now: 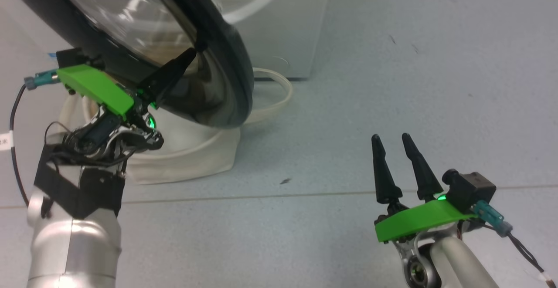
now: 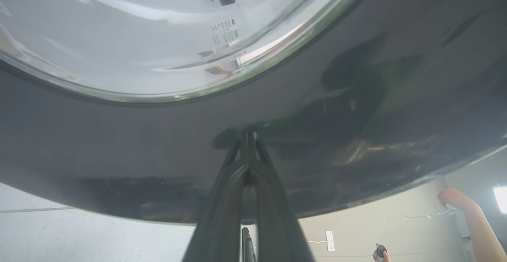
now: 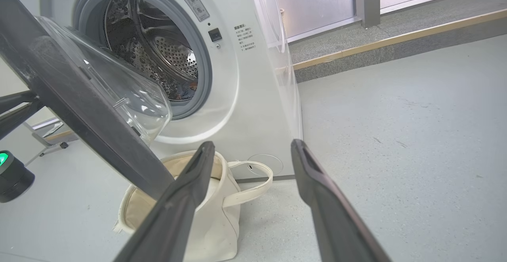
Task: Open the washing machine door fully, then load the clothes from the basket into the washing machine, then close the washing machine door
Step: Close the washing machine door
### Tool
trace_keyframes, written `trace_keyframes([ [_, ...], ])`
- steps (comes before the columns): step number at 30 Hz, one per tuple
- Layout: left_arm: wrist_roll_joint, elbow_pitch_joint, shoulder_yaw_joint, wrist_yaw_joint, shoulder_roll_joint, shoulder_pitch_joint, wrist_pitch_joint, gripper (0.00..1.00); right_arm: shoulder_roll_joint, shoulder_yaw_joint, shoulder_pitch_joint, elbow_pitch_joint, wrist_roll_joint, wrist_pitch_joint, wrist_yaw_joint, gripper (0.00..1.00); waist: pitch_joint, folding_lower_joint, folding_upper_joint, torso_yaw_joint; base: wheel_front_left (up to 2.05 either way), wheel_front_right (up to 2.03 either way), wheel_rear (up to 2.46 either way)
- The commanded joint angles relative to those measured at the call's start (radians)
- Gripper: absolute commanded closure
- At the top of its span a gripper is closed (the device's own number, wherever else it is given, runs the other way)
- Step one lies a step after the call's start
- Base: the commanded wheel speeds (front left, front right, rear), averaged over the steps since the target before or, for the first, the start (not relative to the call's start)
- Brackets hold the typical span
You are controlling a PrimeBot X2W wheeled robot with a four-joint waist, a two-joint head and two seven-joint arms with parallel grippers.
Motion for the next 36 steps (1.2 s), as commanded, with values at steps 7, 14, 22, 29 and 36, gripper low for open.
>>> trace_keyframes([
  [7,0.002,0.003,0.001,-0.014,0.015,-0.073,-0.022,1.00,0.011,0.017,-0.043,-0.040,0.017,-0.012,0.000,0.00,0.047,-0.0001,0.0000,-0.043,0.00,0.00,0.00],
  [14,0.017,-0.060,-0.027,-0.014,0.042,0.006,-0.043,1.00,0.011,0.021,-0.039,-0.041,0.020,-0.012,0.000,0.00,0.021,-0.0001,0.0000,-0.003,0.00,0.00,0.00],
  [22,0.281,-0.161,-0.215,-0.014,0.144,0.172,-0.281,1.00,0.011,0.026,-0.024,-0.041,0.003,-0.012,0.000,0.00,-0.038,-0.0001,0.0000,0.086,0.00,0.00,0.00],
  [29,0.456,-0.102,-0.321,-0.014,0.213,0.315,-0.664,1.00,0.011,0.037,0.008,-0.041,-0.006,-0.012,0.000,0.00,-0.118,-0.0001,0.0000,0.156,0.00,0.00,0.00],
  [36,0.710,0.007,-0.369,0.019,0.213,0.385,-1.000,1.00,0.011,0.039,0.041,-0.045,-0.015,-0.012,0.000,0.00,-0.161,-0.0001,0.0000,0.189,0.00,0.00,0.00],
])
